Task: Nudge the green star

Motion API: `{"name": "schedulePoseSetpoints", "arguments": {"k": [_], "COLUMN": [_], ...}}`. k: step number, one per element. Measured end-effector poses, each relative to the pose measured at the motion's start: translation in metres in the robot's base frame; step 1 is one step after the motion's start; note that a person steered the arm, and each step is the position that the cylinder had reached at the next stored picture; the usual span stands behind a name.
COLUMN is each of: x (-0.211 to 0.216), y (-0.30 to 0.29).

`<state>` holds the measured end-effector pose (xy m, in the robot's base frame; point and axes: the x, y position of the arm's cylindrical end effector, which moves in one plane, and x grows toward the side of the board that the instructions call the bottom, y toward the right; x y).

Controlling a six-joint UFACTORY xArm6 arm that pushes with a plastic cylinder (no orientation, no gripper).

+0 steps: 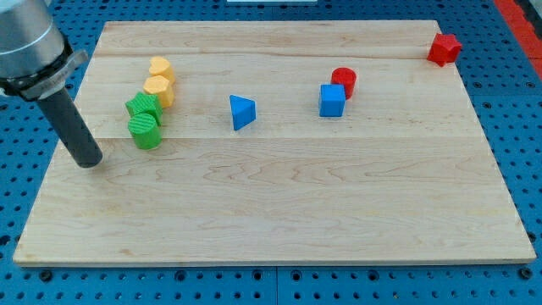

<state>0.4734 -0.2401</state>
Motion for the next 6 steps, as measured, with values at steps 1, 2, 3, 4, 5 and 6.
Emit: {"name": "schedulePoseSetpoints", "arguments": {"k": [1, 2, 3, 4, 5, 6], "x": [-0.022, -0.039, -0.054, -0.074, -0.083, -0.079], "y": [-0.005, -0.013, -0.013, -0.012, 0.002, 0.013]}}
